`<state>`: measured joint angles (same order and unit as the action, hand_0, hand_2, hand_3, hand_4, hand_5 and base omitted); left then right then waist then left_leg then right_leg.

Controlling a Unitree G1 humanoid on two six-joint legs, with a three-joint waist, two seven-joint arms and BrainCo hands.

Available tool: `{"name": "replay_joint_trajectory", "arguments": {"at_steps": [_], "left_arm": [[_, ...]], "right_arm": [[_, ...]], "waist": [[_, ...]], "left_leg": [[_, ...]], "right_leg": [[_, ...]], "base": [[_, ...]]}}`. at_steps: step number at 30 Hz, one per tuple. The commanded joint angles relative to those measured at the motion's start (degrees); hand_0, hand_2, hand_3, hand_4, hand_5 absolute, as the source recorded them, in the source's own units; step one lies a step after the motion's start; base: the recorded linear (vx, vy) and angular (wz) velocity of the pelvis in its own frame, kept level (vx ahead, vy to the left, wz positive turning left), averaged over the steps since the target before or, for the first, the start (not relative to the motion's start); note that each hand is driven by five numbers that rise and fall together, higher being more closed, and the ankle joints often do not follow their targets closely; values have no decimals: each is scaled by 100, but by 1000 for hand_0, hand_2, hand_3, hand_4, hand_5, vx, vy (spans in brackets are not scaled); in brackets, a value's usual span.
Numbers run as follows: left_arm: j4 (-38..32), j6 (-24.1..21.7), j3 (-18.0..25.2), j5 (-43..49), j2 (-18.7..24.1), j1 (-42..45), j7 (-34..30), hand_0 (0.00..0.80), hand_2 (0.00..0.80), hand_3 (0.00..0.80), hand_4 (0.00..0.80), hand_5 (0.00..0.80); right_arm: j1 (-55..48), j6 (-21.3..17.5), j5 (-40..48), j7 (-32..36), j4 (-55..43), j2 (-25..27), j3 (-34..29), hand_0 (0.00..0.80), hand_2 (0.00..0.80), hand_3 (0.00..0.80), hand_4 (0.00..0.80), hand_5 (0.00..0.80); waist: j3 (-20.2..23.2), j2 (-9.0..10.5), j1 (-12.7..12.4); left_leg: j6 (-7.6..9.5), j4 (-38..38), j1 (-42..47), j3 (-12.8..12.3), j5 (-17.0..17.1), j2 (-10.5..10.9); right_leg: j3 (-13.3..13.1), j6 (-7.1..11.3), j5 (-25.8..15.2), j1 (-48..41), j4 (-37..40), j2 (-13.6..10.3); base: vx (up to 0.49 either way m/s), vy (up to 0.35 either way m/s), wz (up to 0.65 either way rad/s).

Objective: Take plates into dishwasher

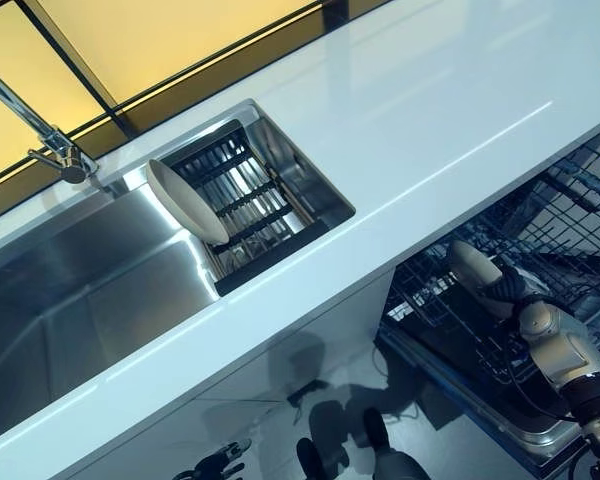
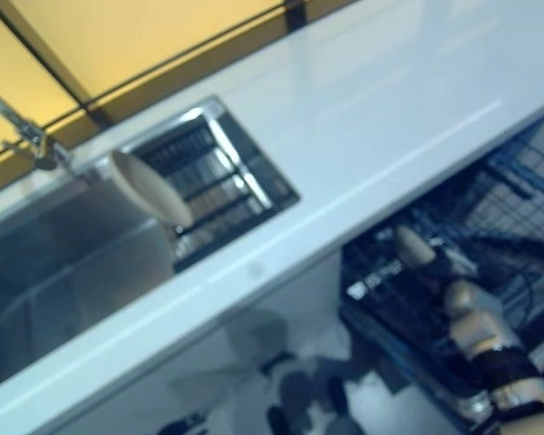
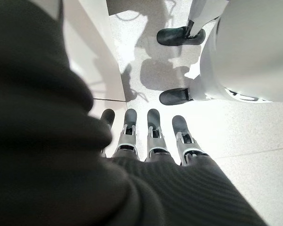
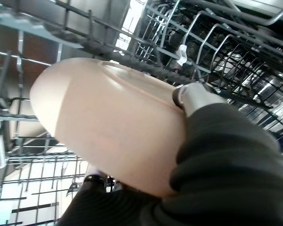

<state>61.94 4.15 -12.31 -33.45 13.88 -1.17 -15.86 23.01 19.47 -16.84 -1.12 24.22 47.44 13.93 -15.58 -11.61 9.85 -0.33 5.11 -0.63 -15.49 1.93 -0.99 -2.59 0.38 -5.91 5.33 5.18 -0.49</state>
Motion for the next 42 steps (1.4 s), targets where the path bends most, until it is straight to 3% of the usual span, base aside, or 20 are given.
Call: {"name": "replay_joint_trajectory", "arguments": {"at_steps": [1, 18, 28, 35, 36, 42], "left_arm": [[256, -42, -248, -143, 60, -138, -18, 0, 0, 0, 0, 0], [253, 27, -259, -50, 66, -248, -1, 0, 0, 0, 0, 0], [331, 7, -359, 38, 70, -370, -39, 0, 0, 0, 0, 0], [324, 34, -329, 101, 125, -392, -56, 0, 0, 0, 0, 0], [313, 38, -325, 91, 132, -389, -55, 0, 0, 0, 0, 0], [253, 66, -225, 71, 194, -359, 21, 0, 0, 0, 0, 0]], "right_arm": [[377, 392, -220, -330, 872, 44, 137, 800, 800, 800, 800, 800], [393, 589, -386, 14, 1137, -2, 321, 800, 800, 800, 800, 800], [740, 645, -324, 403, 2299, -242, 666, 800, 800, 800, 800, 800], [793, 726, -262, 325, 2230, -211, 673, 787, 787, 787, 787, 787], [769, 754, -254, 266, 2132, -181, 642, 0, 0, 0, 0, 0], [599, 1127, -183, 558, 1406, 91, 398, 0, 0, 0, 0, 0]], "waist": [[251, 257, -192], [287, 334, -221], [300, 301, -377], [295, 338, -392], [296, 345, -381], [287, 465, -289]], "left_leg": [[118, -11, 165, 192, -470, 177], [115, -11, 147, 215, -461, 163], [111, -11, 152, 311, -436, 159], [107, -11, 137, 371, -421, 162], [110, -11, 140, 369, -424, 164], [114, -11, 160, 339, -447, 144]], "right_leg": [[-16, 174, 270, 10, -18, -149], [-10, 181, 257, 32, -18, -147], [62, 158, 268, -14, -18, -183], [79, 152, 260, -11, -18, -171], [70, 153, 258, -15, -18, -166], [16, 162, 251, -25, -18, -131]], "base": [[5, 3, 5], [1, 0, 1], [0, -4, 6], [-1, -5, 3], [0, 0, 0], [0, 0, 0]]}}
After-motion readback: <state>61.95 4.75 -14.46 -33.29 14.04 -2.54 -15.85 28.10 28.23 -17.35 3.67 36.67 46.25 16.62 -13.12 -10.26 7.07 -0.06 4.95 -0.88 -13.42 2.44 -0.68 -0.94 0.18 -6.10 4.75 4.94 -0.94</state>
